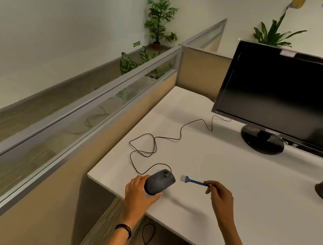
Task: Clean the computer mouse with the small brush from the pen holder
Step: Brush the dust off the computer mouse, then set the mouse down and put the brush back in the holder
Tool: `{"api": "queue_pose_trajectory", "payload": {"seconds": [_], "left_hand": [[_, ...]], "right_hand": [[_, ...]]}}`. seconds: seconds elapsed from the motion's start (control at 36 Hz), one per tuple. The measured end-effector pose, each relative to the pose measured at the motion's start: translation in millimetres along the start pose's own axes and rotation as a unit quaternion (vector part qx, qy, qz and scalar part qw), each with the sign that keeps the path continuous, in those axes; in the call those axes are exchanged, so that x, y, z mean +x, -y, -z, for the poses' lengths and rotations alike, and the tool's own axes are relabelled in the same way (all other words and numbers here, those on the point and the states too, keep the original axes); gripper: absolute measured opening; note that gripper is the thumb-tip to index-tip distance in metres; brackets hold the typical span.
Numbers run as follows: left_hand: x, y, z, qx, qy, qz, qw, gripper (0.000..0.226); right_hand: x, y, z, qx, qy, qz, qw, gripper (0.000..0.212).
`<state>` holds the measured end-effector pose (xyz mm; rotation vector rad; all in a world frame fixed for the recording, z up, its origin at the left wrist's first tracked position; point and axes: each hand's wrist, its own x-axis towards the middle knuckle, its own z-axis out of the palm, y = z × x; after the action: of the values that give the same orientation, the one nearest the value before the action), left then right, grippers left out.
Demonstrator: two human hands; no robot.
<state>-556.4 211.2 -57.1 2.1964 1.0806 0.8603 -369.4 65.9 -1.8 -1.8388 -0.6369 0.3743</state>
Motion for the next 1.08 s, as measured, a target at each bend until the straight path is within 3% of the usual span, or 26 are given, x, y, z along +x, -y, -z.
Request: {"api": "queue_pose_trajectory", "payload": {"seconds": [0.31,0.69,1.08], "left_hand": [[21,-27,-58,0.024,-0.023,-0.008,0.999,0.056],[27,-35,-110,0.070,-0.048,0.095,0.992,0.056],[28,-45,-124,0.129,-0.043,0.131,0.982,0.059]], "right_hand": [[35,-22,49,0.003,0.023,-0.032,0.999,0.033],[77,-46,100,0.017,0.029,-0.029,0.999,0.032],[105,-63,139,0.025,0.025,-0.019,0.999,0.032]]}}
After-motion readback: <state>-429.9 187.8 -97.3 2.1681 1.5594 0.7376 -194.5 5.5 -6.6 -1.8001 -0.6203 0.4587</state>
